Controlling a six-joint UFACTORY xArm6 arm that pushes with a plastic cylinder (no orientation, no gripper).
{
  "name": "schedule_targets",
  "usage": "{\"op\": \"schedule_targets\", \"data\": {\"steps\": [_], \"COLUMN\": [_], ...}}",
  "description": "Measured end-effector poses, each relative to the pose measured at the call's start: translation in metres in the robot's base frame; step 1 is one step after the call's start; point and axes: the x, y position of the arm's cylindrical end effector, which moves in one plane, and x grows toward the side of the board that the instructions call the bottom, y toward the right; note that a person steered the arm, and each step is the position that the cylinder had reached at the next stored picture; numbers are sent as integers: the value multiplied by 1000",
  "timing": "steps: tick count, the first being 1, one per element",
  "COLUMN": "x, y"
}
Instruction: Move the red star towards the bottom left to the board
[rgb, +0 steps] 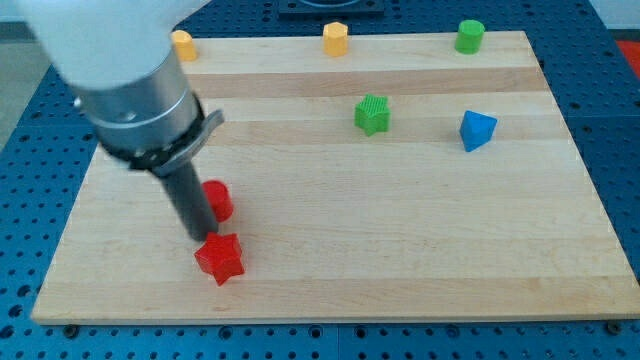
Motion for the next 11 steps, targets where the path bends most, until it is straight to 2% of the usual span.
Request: {"op": "schedule_targets", "data": {"steps": [1, 2, 3, 4, 6, 8, 11], "x": [-4, -4, 12, 43, 51, 52, 52], "y": [29, 101, 119, 98, -21, -14, -60]}}
